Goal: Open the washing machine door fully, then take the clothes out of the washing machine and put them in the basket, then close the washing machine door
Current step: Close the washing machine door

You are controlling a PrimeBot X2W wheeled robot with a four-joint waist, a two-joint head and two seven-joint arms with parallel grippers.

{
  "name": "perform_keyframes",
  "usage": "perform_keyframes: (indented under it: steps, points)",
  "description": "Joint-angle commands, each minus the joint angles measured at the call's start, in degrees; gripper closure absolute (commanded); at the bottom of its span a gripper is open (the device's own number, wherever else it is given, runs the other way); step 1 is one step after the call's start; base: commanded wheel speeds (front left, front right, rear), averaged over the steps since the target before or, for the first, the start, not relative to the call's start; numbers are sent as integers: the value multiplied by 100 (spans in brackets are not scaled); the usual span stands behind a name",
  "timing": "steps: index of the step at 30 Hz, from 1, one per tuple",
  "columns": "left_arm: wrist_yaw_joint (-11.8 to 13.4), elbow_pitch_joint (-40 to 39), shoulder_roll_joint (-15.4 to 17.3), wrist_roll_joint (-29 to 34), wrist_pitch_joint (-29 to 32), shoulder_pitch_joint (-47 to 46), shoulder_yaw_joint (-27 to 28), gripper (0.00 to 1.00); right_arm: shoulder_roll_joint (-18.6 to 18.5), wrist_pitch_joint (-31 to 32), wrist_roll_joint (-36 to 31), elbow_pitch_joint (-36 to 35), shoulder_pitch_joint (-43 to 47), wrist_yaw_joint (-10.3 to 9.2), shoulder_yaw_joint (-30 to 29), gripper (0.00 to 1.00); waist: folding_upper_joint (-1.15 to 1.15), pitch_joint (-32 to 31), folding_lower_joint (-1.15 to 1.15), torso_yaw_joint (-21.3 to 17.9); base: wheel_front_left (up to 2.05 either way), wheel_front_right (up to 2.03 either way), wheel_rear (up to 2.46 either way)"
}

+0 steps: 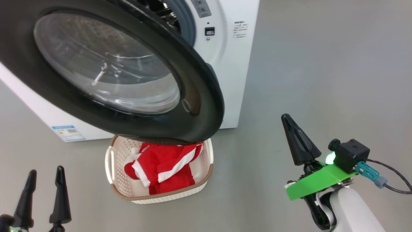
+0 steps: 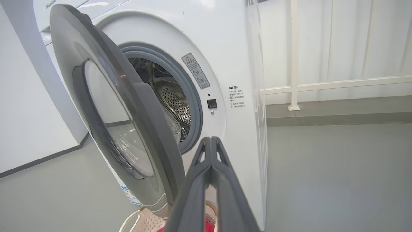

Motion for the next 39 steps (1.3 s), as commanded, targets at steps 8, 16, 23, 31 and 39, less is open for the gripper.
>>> perform_keyframes:
  steps: [8, 16, 23, 31, 39]
  points:
    - [-17, -101, 19, -19, -70, -242, 136, 0, -71, -27, 52, -102, -532, 9, 864, 100, 0, -5, 0, 430, 0, 0, 0]
    - [-17, -64, 25, -61, -70, -280, 43, 0, -239, -27, 154, 297, -906, 9, 1402, 100, 0, 46, 0, 832, 0, 0, 0]
    - [-17, -46, 55, -121, -70, -345, -71, 0, -386, -27, 221, 673, -1211, 9, 1462, 100, 0, 203, 0, 1152, 0, 0, 0]
    - [-17, -6, 166, -188, -70, -473, -183, 0, -456, -27, 151, 887, -1436, 9, 1270, 100, 0, 463, 0, 1432, 0, 0, 0]
    - [-17, -19, 198, -226, -70, -588, -228, 0, -532, -27, 87, 951, -1605, 9, 1051, 100, 0, 681, 0, 1558, 0, 0, 0]
